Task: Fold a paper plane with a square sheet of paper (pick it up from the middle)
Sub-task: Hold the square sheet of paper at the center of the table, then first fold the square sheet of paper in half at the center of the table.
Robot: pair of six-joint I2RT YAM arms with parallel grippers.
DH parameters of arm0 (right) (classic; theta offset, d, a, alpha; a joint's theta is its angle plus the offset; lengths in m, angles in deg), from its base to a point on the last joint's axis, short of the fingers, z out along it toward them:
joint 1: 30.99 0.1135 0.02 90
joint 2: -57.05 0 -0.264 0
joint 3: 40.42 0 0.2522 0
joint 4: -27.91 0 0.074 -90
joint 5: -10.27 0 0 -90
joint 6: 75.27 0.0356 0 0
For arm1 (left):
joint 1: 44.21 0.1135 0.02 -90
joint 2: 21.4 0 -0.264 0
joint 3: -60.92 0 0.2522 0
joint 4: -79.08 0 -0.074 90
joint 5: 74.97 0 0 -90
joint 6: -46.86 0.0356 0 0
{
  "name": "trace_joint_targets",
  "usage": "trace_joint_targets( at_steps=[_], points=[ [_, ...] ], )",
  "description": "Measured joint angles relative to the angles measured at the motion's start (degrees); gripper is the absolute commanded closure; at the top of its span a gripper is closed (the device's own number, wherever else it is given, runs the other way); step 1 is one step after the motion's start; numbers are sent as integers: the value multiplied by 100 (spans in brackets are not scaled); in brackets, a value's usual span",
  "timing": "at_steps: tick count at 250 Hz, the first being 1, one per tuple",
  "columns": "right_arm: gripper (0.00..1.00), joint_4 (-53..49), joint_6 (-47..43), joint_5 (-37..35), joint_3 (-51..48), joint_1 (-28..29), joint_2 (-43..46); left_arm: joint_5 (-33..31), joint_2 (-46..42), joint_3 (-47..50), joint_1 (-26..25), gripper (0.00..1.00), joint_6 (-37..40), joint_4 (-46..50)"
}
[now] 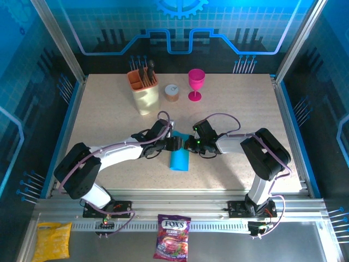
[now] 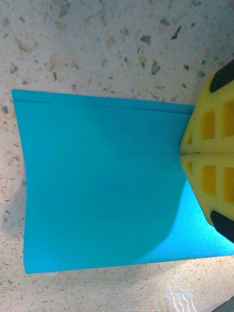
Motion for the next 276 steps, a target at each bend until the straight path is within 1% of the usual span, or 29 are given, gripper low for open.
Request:
trace_joint_targets(
  at_steps=[11, 27, 57, 101, 134, 197, 276],
  points=[
    [94, 17, 0, 2, 0, 0, -9, 44, 4, 0, 33, 77, 57, 17],
    [94, 39, 0, 2, 0, 0, -20, 109, 35, -7, 59, 87, 101, 28],
    [94, 50, 0, 2, 0, 0, -26, 245, 140, -31, 68, 91, 149, 28],
    [94, 63, 0, 2, 0, 0, -26, 535, 348, -79, 68, 92, 142, -26],
    [94, 63, 0, 2, 0, 0, -26, 640, 483, -79, 68, 91, 131, -81],
    [94, 66, -2, 2, 0, 0, -31, 634, 732, -66, 68, 91, 131, -234],
    [99, 170, -2, 24, 0, 0, -76, 483, 881, 92, 72, 91, 131, -380]
  ],
)
